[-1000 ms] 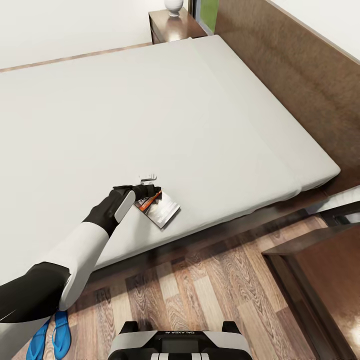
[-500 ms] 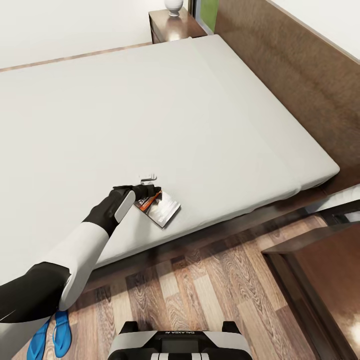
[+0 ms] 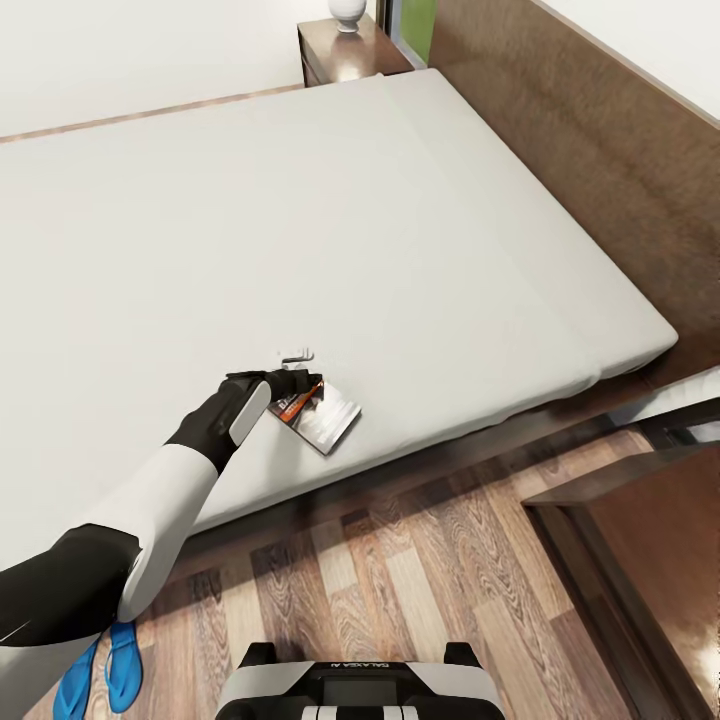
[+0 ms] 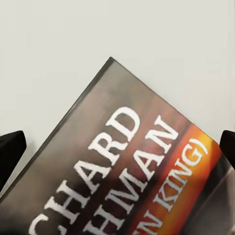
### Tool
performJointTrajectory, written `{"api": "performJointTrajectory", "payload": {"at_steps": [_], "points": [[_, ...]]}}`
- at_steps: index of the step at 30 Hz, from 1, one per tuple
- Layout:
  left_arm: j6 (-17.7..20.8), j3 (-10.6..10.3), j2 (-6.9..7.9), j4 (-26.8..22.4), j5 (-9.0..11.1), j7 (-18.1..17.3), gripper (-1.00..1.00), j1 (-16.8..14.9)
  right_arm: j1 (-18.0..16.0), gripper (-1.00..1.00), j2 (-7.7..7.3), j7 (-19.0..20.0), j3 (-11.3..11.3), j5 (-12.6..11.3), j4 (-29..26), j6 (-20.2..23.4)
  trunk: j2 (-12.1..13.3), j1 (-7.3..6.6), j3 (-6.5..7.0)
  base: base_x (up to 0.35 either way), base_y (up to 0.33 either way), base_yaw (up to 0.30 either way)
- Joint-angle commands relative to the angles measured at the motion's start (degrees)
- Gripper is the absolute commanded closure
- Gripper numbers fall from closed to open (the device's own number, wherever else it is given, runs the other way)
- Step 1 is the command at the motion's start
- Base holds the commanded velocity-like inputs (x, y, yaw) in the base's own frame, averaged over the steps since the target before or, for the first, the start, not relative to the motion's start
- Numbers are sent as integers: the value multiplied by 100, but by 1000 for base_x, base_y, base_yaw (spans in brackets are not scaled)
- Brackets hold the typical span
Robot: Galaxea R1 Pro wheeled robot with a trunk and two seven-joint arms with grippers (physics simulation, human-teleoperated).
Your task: In the bedroom, move the book from the bed onto either nightstand, and place the two sandals side by side next to the bed.
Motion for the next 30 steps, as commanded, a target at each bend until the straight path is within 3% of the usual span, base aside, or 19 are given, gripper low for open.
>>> {"api": "performJointTrajectory", "payload": {"at_steps": [1, 30], "points": [[41, -13, 1, 280, 80, 33, -100, 0, 2, -100, -1, 22, 45, -4, -11, 18, -2, 0, -2, -38, -34, 0], [-78, -17, 2, 280, 76, 30, -100, -2, 3, -100, -1, 23, 45, -4, -13, 18, -2, 0, -2, -5, -5, 0]]}}
